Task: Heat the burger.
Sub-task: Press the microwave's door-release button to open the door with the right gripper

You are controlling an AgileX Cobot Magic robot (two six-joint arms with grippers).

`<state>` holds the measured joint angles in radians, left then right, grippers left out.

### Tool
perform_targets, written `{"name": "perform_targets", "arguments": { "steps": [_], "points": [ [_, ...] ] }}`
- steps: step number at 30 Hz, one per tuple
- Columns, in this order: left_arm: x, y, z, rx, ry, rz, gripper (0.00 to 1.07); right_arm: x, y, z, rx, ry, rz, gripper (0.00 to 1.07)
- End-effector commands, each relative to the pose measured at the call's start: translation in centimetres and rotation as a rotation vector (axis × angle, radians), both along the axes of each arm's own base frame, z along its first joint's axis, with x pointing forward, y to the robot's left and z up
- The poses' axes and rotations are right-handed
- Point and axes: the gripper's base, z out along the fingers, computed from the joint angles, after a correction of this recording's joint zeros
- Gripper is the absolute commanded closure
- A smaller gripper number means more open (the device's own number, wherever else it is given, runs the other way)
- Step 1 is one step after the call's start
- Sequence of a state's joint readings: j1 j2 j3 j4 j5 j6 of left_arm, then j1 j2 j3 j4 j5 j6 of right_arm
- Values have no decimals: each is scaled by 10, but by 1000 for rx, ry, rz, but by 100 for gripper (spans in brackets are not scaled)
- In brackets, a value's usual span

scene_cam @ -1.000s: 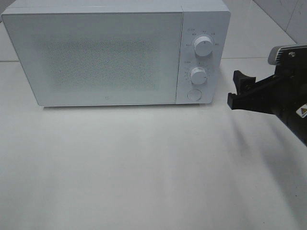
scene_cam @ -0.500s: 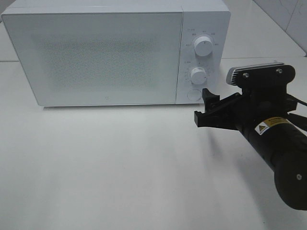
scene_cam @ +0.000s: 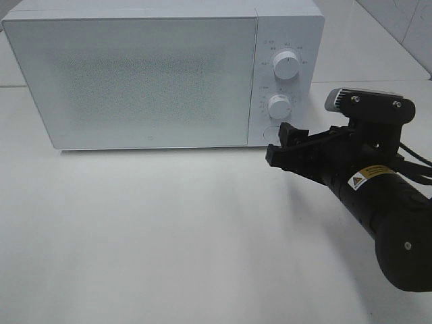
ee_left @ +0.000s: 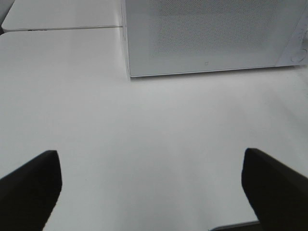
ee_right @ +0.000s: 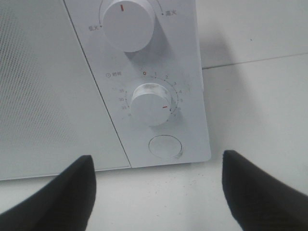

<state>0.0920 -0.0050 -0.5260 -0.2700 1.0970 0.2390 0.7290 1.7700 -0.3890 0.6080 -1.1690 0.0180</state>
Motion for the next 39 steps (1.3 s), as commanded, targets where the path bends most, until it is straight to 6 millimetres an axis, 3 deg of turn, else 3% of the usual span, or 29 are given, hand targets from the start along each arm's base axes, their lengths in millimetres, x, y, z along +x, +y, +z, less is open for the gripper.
{"name": "perform_targets", "arguments": {
  "steps": [1,12,20,22,29,39],
  "points": [
    [-2,0,0,-6,-27,6,13,2,2,1,128,21,-33,44],
    [-2,0,0,-6,-27,6,13,1,3,-1,823,175,-234,85],
    [-2,0,0,-6,-27,6,13,0,3,-4,1136,263,-343,101],
    [-2,0,0,-6,-27,6,13,0,3,-6,1182,299,-375,107],
    [-2,0,0,-6,-27,6,13,2,4,-15,1209,331,-423,107],
    [-2,0,0,-6,-27,6,13,24,23,-29,1226,362,-464,107]
  ]
}}
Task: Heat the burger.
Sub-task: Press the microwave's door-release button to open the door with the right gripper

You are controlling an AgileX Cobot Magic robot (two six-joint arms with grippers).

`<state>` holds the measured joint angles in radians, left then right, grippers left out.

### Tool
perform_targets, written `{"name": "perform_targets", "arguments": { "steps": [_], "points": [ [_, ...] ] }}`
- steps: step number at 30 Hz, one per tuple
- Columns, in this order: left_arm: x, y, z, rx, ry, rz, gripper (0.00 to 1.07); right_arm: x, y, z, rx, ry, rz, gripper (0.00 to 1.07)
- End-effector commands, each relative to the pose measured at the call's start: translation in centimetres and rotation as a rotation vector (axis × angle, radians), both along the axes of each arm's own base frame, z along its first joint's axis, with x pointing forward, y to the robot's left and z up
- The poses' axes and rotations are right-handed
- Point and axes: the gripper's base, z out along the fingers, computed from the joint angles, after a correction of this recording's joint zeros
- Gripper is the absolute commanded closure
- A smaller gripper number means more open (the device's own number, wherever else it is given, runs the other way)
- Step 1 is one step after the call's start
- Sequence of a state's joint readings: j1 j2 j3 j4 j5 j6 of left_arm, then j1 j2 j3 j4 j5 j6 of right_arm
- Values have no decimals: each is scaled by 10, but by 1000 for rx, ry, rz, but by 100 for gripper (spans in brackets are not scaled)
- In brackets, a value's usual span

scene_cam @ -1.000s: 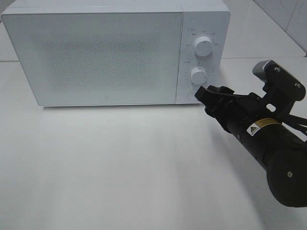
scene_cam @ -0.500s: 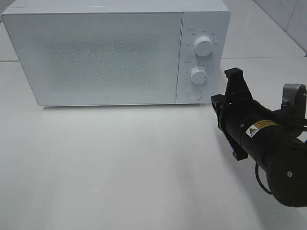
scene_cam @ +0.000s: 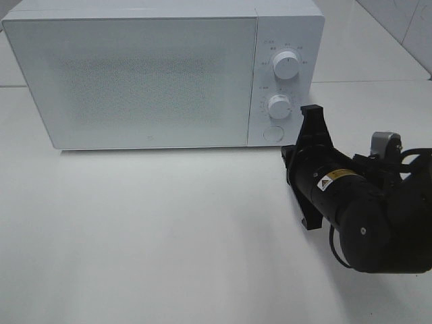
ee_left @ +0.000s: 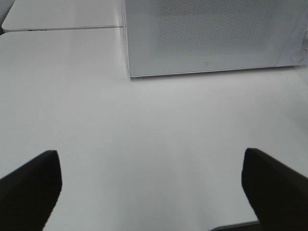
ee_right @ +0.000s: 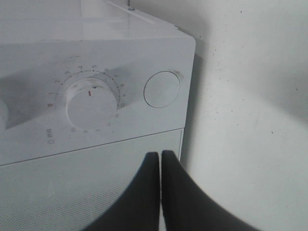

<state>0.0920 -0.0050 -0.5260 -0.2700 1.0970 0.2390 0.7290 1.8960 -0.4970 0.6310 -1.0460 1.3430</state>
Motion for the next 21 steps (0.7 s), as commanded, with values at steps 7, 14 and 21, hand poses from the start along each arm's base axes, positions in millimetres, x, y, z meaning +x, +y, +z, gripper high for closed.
{"name": "perform_targets", "arguments": {
  "steps": [7,14,21],
  "points": [
    [-2,0,0,-6,-27,6,13,25,15,-10,31,45,-23,107],
    [-2,0,0,-6,-27,6,13,53,8,-9,10,36,-63,107],
    [-2,0,0,-6,-27,6,13,68,7,-14,16,53,-83,107]
  ]
}}
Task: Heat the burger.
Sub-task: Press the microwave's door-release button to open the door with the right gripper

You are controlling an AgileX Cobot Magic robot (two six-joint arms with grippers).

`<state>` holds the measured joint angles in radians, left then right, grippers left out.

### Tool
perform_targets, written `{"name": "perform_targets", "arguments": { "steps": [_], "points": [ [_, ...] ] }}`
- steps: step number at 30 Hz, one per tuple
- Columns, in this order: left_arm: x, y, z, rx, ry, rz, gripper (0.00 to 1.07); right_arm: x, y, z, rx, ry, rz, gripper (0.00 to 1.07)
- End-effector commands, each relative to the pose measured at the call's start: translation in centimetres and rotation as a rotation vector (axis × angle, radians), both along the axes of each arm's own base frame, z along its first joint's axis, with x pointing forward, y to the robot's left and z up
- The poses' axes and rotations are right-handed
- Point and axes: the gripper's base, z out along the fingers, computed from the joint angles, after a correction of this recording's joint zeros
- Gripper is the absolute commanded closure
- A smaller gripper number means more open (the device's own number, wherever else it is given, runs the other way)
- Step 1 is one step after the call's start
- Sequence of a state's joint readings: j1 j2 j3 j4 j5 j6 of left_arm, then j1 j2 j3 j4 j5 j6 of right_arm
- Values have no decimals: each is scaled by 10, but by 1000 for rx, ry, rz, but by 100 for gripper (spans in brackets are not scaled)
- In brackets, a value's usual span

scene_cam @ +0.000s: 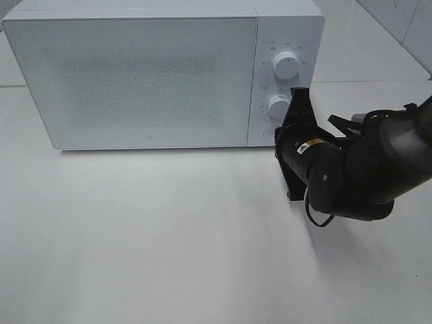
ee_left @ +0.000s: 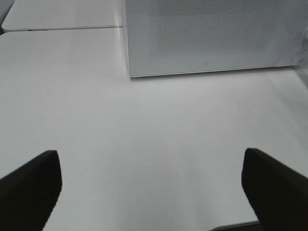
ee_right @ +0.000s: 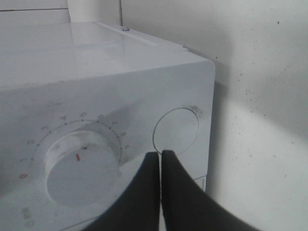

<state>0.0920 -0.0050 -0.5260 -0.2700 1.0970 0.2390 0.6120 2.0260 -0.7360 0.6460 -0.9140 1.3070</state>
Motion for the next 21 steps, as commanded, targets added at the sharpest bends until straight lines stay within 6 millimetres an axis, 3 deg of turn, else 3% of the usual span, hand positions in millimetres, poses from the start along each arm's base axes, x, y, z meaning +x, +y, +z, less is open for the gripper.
{"name": "perform_targets", "arguments": {
  "steps": [1,21],
  "points": [
    [-2,0,0,-6,-27,6,13,8,1,-6,-16,28,13,107],
    [-2,0,0,-6,-27,6,13,27,8,-21,-8,40,-16,107]
  ]
}}
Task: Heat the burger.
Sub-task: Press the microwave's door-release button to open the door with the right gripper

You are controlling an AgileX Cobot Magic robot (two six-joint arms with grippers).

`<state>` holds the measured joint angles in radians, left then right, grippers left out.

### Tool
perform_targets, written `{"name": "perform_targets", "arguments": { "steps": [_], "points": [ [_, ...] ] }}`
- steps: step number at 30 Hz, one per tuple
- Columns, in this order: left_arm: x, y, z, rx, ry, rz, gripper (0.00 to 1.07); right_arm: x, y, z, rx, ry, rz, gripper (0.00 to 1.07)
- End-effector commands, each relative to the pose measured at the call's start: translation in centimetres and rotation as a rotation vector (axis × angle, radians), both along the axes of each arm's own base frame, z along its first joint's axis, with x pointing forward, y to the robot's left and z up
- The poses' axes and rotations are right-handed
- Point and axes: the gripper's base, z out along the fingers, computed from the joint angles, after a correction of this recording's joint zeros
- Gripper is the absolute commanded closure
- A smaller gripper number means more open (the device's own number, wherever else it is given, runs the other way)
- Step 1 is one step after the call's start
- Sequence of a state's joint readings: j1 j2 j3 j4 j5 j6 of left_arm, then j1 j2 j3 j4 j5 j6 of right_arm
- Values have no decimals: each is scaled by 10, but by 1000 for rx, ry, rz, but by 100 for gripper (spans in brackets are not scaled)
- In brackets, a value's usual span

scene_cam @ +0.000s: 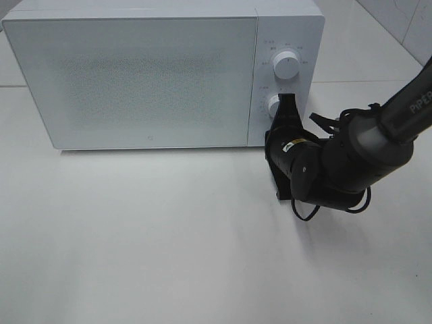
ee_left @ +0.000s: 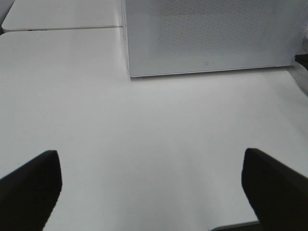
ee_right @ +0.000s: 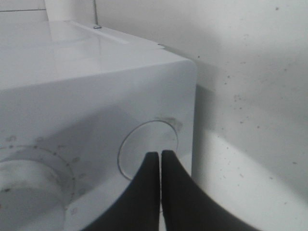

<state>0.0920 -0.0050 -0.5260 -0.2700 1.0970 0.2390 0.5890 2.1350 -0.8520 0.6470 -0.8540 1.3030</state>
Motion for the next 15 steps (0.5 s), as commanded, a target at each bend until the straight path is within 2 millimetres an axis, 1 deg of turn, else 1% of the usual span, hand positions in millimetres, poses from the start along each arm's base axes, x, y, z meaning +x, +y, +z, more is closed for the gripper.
{"name": "perform_targets", "arguments": {
  "steps": [1,11,15],
  "points": [
    [-2,0,0,-6,-27,6,13,5,-1,0,-15,-15,-9,107],
    [-2,0,0,-6,-27,6,13,11,1,4,-35,-69,-11,107],
    [-2,0,0,-6,-27,6,13,15,-7,6,-46,-89,-38,107]
  ]
}}
